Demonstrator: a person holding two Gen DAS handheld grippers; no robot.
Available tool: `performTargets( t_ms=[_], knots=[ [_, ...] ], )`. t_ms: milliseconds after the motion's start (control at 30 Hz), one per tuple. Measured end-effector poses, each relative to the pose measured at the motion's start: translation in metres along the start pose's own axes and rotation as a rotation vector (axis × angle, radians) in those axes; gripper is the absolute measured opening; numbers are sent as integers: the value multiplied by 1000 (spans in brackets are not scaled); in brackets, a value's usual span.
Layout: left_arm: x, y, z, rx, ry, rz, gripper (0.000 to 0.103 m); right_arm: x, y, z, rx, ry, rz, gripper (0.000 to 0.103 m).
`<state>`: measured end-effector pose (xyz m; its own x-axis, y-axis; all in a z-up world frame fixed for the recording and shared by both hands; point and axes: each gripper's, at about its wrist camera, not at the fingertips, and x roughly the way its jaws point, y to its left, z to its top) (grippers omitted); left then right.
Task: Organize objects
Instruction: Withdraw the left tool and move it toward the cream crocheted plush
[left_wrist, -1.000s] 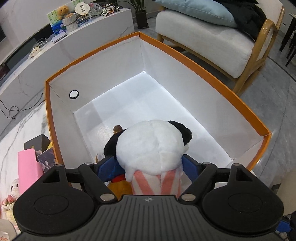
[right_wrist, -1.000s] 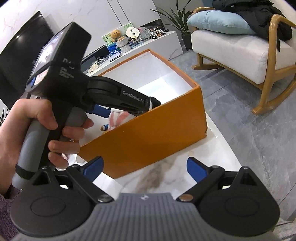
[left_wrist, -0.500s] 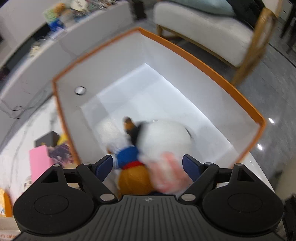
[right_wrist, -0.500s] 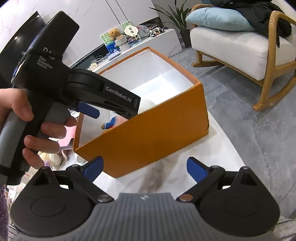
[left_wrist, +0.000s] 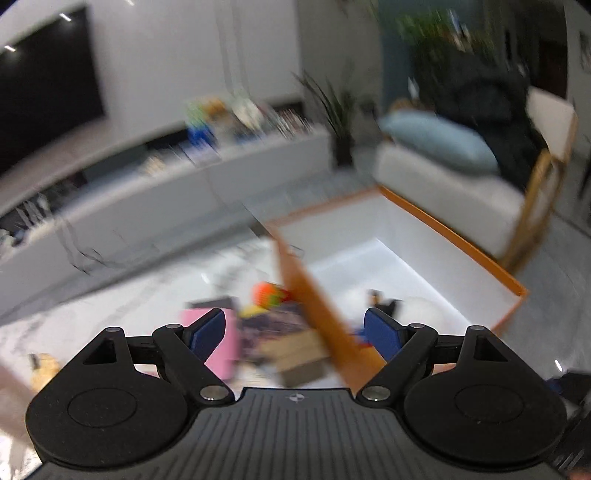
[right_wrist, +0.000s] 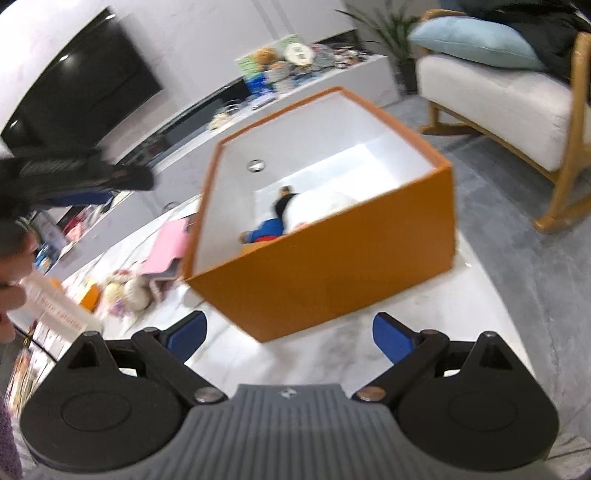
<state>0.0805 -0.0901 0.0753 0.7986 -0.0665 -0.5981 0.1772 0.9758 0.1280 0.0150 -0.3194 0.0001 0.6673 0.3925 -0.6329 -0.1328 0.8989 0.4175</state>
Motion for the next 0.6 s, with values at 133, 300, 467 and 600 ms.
performTargets(
  t_ms=[133, 300, 467, 600],
  knots=[
    [-23, 38, -44, -24, -130, 66, 97, -11, 15, -2, -61, -74, 74, 97],
    [-18, 70, -82, -107, -144, 20, 97, -11, 37, -6, -144, -106, 120, 97],
    [-16, 95, -106, -190, -179, 35, 98, 4, 58, -8, -220, -78, 146, 97],
    [-15, 121, -116, -299, -170, -63, 97, 13, 71, -11, -253, -53, 189, 97]
  ],
)
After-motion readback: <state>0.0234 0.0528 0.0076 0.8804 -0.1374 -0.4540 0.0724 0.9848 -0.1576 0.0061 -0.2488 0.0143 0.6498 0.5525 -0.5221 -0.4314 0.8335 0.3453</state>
